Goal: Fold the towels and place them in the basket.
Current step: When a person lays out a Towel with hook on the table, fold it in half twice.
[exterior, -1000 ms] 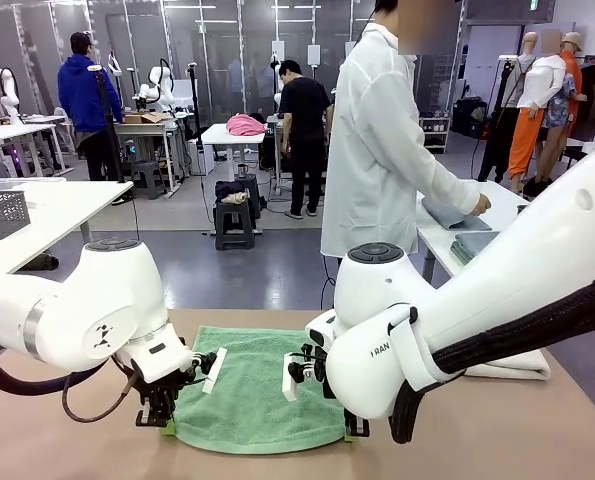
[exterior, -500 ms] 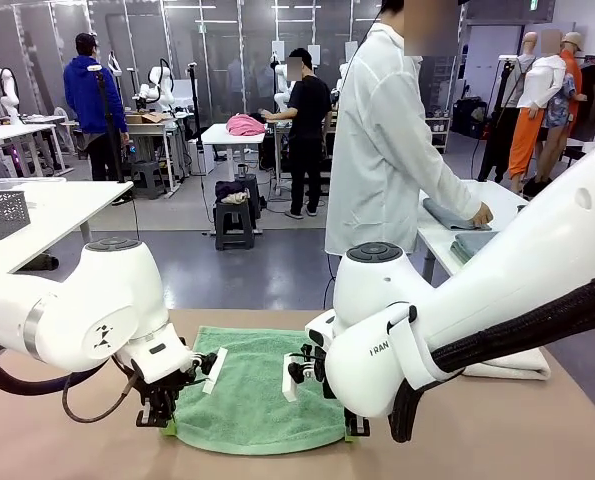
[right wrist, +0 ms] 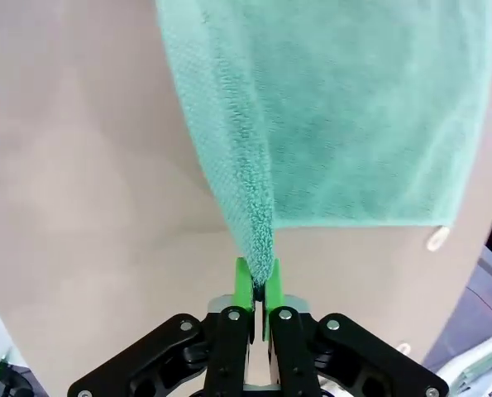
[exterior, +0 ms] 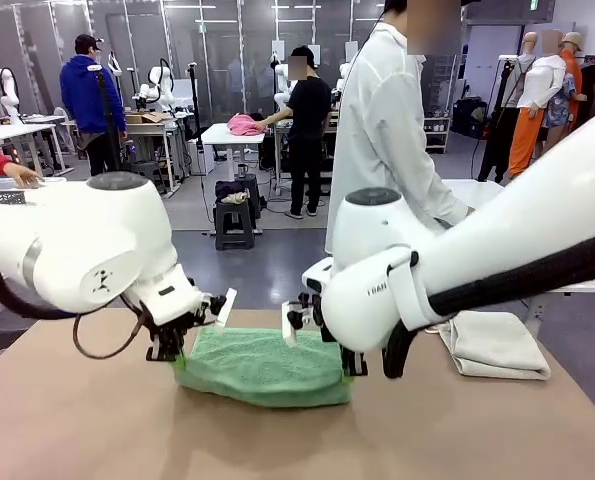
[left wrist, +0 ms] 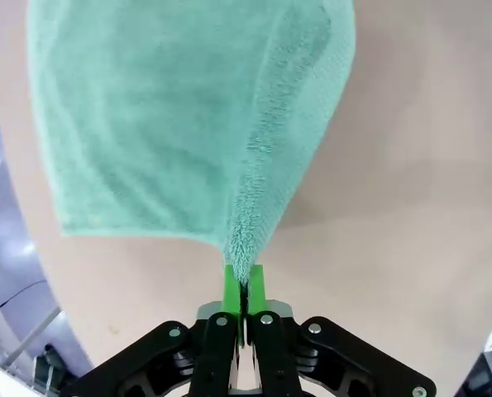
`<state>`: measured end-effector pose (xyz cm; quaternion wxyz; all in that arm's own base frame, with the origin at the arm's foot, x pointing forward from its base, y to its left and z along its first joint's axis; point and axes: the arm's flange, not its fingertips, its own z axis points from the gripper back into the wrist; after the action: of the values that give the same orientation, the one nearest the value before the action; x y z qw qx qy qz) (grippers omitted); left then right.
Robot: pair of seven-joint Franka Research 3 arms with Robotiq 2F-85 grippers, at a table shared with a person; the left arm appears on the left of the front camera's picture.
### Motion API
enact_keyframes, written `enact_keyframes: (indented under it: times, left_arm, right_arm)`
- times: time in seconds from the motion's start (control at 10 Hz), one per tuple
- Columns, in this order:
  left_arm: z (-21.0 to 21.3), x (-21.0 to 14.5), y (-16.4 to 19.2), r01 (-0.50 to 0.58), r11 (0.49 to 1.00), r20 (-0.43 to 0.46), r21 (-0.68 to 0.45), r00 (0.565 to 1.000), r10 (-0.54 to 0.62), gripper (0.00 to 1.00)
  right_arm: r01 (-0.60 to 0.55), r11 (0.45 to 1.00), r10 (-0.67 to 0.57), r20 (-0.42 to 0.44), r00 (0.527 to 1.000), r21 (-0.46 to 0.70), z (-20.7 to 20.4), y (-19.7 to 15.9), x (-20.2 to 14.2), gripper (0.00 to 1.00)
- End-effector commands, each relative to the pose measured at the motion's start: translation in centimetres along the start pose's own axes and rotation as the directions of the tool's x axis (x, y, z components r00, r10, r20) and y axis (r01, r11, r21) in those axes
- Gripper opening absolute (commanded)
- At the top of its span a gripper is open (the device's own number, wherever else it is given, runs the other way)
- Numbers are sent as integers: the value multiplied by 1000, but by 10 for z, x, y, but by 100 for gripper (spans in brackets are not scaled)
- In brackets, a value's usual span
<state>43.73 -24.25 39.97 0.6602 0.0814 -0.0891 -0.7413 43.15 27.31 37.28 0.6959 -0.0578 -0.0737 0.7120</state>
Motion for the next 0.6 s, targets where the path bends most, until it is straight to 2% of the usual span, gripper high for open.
enact_keyframes:
  times: [0.0, 0.2, 0.5]
  left_arm:
    - [-1, -1, 28, -18, 1000, -39, 3, 999, 18, 4]
    - [0, -5, 58, -19, 1000, 32, -7, 999, 19, 4]
    - [-8, -10, 104, -52, 999, 32, 11, 998, 52, 4]
  right_arm:
    - [-34, 999, 34, -16, 999, -20, 4, -35, -7, 7]
    - [-20, 999, 20, -12, 1000, -44, 8, -66, -11, 7]
    - [-43, 998, 44, 16, 999, -53, -7, -109, -15, 7]
